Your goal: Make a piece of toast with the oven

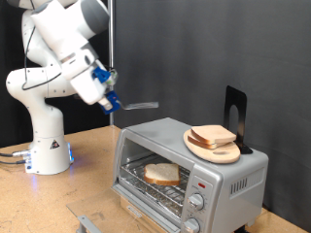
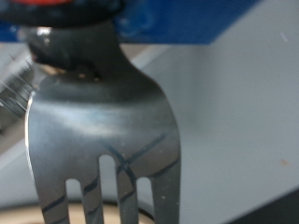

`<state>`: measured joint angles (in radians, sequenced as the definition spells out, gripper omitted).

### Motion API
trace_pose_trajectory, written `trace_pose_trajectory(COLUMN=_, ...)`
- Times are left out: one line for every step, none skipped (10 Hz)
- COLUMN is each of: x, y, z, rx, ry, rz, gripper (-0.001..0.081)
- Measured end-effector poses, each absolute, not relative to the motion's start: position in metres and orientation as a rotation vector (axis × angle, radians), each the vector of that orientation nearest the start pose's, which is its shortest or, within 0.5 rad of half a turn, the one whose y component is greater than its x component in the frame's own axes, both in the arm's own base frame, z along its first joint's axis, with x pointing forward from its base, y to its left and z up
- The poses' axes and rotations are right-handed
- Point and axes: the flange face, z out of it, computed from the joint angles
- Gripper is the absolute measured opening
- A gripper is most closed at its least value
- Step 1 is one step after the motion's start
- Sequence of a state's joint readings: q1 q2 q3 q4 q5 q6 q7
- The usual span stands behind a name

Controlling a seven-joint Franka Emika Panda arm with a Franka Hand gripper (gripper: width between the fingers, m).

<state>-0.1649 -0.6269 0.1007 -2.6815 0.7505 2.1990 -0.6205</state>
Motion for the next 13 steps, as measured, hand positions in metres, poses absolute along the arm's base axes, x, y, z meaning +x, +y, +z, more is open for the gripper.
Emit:
trace_pose_trajectory(x=0.370, y=0.017, z=0.447, rx=-2.599, ry=-0.195, rz=-0.453, gripper=0.0439)
trace_pose_trajectory(x=0.372, y=0.035, z=0.450, rx=-2.596, ry=-0.204, rz=-0.459, gripper=0.0439)
trace_pose_trajectory(x=0.373, y=0.052, z=0.452, rx=-2.600, ry=-0.204, rz=-0.467, gripper=0.0439)
trace_pose_trajectory(x=0.375, y=0.067, z=0.454, rx=-2.613, ry=-0.197, rz=-0.479, gripper=0.0439)
trace_pose_trajectory(x=0.377, y=0.083, z=0.451, rx=-2.636, ry=-0.193, rz=-0.484, gripper=0.0439)
trace_pose_trajectory(x=0.379, y=0.099, z=0.444, rx=-2.662, ry=-0.195, rz=-0.475, gripper=0.0439)
trace_pose_trajectory(x=0.381, y=0.112, z=0.433, rx=-2.686, ry=-0.203, rz=-0.462, gripper=0.0439)
trace_pose_trajectory(x=0.382, y=0.123, z=0.423, rx=-2.705, ry=-0.216, rz=-0.452, gripper=0.0439)
trace_pose_trajectory(x=0.384, y=0.130, z=0.414, rx=-2.715, ry=-0.225, rz=-0.449, gripper=0.0439)
trace_pose_trajectory(x=0.385, y=0.135, z=0.408, rx=-2.719, ry=-0.228, rz=-0.445, gripper=0.0439)
trace_pose_trajectory(x=0.386, y=0.138, z=0.402, rx=-2.722, ry=-0.228, rz=-0.439, gripper=0.0439)
trace_pose_trajectory(x=0.387, y=0.140, z=0.398, rx=-2.721, ry=-0.227, rz=-0.430, gripper=0.0439)
trace_pose_trajectory(x=0.387, y=0.139, z=0.395, rx=-2.719, ry=-0.224, rz=-0.422, gripper=0.0444)
